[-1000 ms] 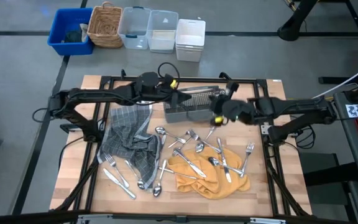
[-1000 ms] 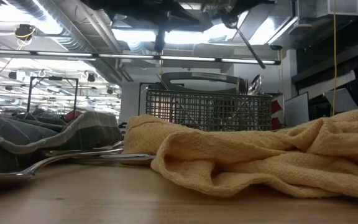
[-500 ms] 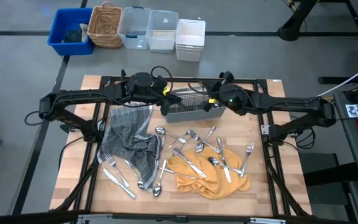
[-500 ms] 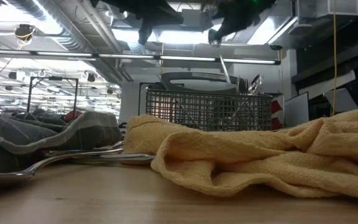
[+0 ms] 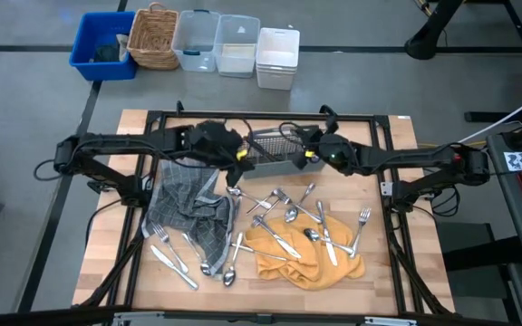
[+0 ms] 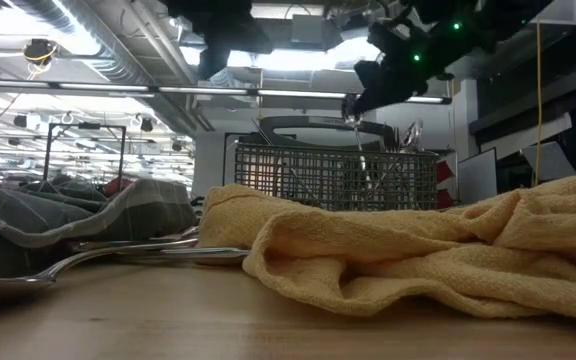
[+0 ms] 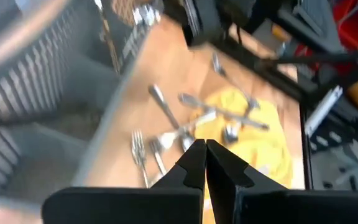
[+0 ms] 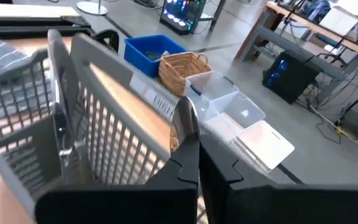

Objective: Sort silverware
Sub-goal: Put the silver spoon into the gray utensil holder

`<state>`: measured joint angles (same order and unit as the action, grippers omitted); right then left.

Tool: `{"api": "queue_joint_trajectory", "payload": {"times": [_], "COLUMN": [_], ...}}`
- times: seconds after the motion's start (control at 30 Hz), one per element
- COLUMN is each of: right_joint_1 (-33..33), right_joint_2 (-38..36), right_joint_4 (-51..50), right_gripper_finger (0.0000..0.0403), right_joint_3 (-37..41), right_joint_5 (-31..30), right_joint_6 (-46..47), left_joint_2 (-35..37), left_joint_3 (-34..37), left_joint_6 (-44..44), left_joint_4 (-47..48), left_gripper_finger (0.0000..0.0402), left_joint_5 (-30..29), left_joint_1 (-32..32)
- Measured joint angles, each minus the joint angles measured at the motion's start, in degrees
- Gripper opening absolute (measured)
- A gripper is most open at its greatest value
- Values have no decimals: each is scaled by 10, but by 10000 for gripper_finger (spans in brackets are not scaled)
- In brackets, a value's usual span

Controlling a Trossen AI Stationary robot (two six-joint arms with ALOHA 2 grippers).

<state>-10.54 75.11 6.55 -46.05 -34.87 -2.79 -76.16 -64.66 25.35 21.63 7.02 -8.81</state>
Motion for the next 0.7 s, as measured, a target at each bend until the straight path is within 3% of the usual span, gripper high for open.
{"api": "queue_joint_trajectory", "payload": {"times": [0.4, 0.7], "right_joint_1": [0, 0], "right_joint_2": [0, 0], "right_joint_4": [-6, -7], "right_gripper_finger": [5, 14], "right_joint_3": [34, 34], "right_joint_5": [0, 15], "right_joint_6": [-1, -4], "left_joint_2": [0, 0], "left_joint_3": [0, 0], "left_joint_6": [168, 366], "left_joint_4": [166, 271], "left_gripper_finger": [1, 1], "left_joint_5": [-1, 40], "left_joint_1": [94, 181]}}
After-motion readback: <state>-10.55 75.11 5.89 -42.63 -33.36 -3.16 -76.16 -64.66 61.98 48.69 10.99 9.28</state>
